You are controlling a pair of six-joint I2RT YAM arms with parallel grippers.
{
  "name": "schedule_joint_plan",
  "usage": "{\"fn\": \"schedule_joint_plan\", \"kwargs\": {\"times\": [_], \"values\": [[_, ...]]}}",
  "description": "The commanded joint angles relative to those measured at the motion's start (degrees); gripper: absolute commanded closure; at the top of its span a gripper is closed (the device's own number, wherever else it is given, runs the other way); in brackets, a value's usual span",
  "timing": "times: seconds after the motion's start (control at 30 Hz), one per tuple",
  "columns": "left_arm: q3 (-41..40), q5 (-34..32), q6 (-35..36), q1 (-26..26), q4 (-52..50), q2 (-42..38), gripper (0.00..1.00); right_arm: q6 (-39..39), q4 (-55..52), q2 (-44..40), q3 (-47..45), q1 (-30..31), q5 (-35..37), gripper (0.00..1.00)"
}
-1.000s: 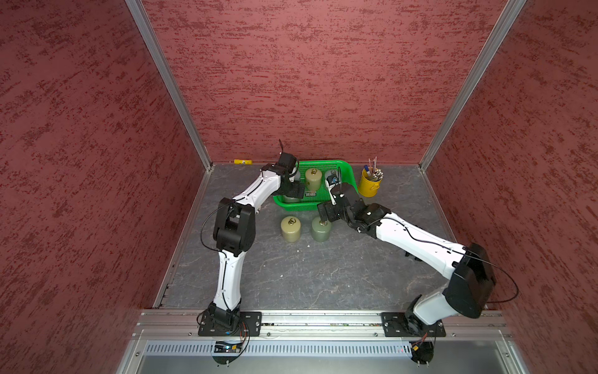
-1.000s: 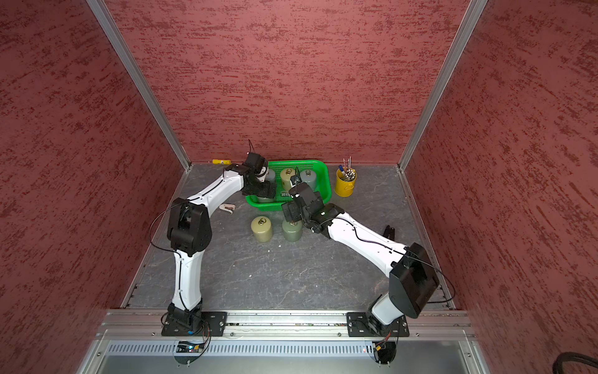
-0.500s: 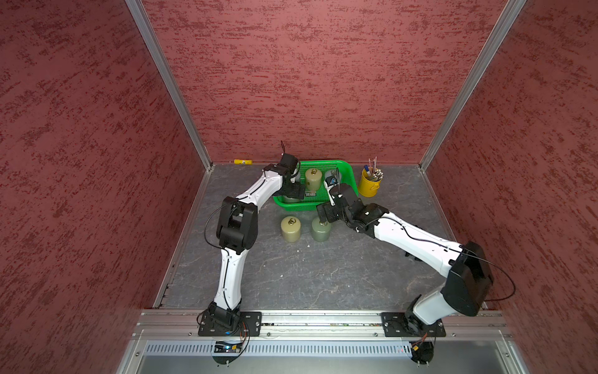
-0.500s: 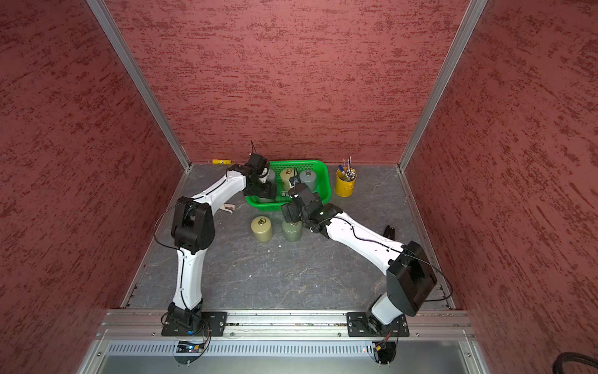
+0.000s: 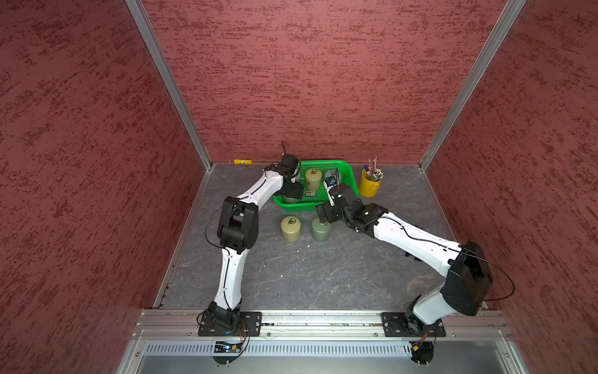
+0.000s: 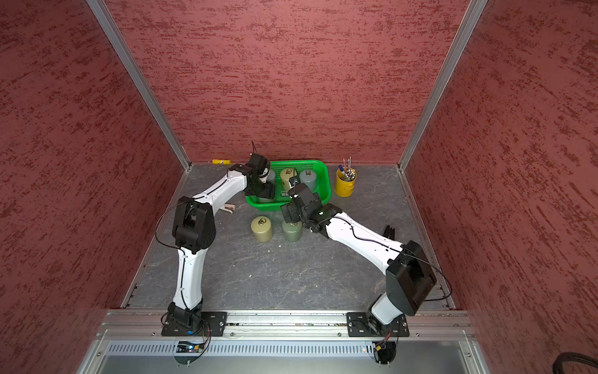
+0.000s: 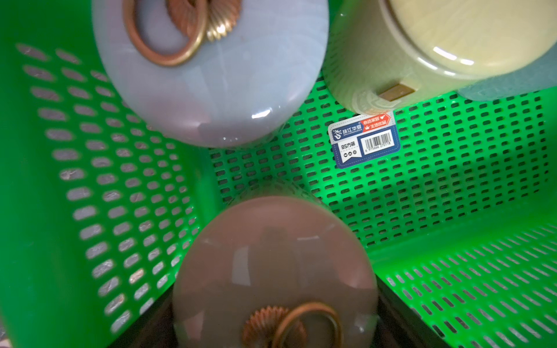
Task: Take the tea canister out of the basket
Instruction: Pick up the tea canister from the basket, then place the tea canister at the center of the board.
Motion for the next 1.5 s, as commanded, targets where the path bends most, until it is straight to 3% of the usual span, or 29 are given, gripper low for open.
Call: {"fn": "schedule_joint_plan", "kwargs": {"times": [0.0, 0.63, 1.0, 1.47], "values": [[2.2, -0.2, 0.7, -1.1, 1.1, -0.2, 0.45, -0.2, 0.4, 0.0, 0.9, -0.3, -0.3, 0.01], [7.5, 1.9, 1.9, -6.2, -2.9, -9.5, 0.43, 0.6, -0.2, -10.6, 0.0, -6.4, -0.6, 0.01], [11.1, 4.4, 3.6, -12.3, -6.2, -11.9, 0.41, 2.1, -0.1, -14.9, -3.2, -12.1, -1.8, 0.01], [9.6, 7.6, 2.2, -23.3, -4.4, -12.6, 0.41, 6.7, -3.1, -16.1, -5.1, -20.1, -0.8, 0.01]]}}
